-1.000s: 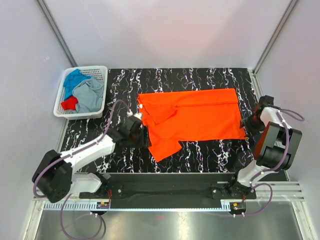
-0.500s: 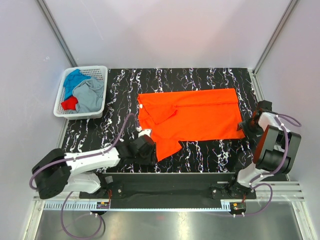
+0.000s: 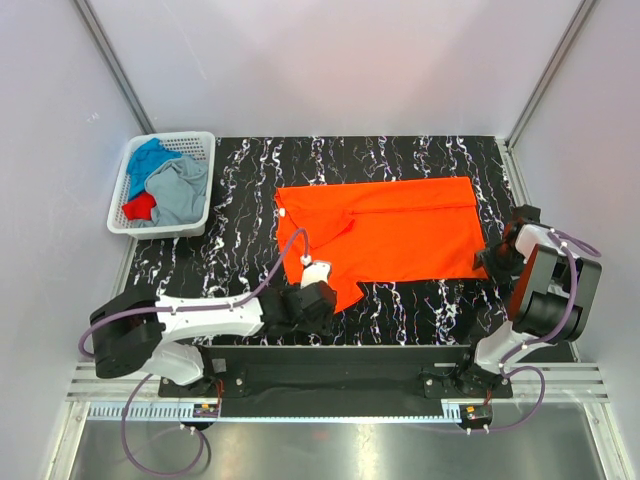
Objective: Fold and stack the t-shirts
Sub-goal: Fold the tshirt
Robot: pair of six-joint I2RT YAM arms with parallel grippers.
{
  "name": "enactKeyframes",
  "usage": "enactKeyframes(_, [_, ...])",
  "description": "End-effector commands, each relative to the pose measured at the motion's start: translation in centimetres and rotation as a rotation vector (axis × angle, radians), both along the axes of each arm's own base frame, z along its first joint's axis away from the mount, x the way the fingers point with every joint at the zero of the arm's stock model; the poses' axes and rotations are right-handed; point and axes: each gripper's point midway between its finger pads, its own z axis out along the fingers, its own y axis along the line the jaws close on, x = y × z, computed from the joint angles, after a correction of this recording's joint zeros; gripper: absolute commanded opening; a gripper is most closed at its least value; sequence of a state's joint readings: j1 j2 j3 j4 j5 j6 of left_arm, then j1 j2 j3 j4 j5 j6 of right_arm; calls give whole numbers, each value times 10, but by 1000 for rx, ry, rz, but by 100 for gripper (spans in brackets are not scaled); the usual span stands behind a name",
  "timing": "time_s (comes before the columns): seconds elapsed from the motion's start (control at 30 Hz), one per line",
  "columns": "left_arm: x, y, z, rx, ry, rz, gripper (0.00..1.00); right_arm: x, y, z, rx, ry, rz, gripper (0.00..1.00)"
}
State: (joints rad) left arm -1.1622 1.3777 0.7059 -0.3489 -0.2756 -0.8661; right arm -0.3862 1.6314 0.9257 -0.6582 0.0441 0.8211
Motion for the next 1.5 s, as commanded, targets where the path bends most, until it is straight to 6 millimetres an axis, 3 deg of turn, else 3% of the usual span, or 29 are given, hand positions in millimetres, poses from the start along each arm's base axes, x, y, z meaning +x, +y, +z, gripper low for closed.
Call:
enactKeyframes(0.0, [13,-8,15,41,-118,-42,58,-10,-6,-13,-31,47,-52,56])
enactKeyframes(0.13, [19,-8,19,92,-174,-92,57,-10,-8,-15,-48,43,-43,31])
enactKeyframes(0.27, [22,-10,17,123,-200,-156,54,-7,-7,-13,-44,23,-20,18])
enactKeyframes(0.67, [21,-6,-10,221,-166,-191,46,5,-7,-4,-34,-11,-3,11])
enactKeyframes(0.77, [20,-6,-19,248,-154,-208,39,9,-9,1,-42,-23,1,10])
enactKeyframes(0.8, [19,-5,-20,256,-150,-210,28,10,-11,2,-47,-25,2,10])
enactKeyframes(0.9, [21,-1,-15,282,-153,-193,6,11,-12,5,-58,-33,14,2])
enactKeyframes(0.97, [21,0,-6,291,-153,-182,0,10,-12,7,-61,-35,21,0])
enactKeyframes(1.2, [29,-7,45,220,-191,-112,0,6,-14,13,-85,-36,42,0])
enactKeyframes(1.47, [59,-2,63,216,-194,-49,0,26,-11,36,-108,-132,99,0])
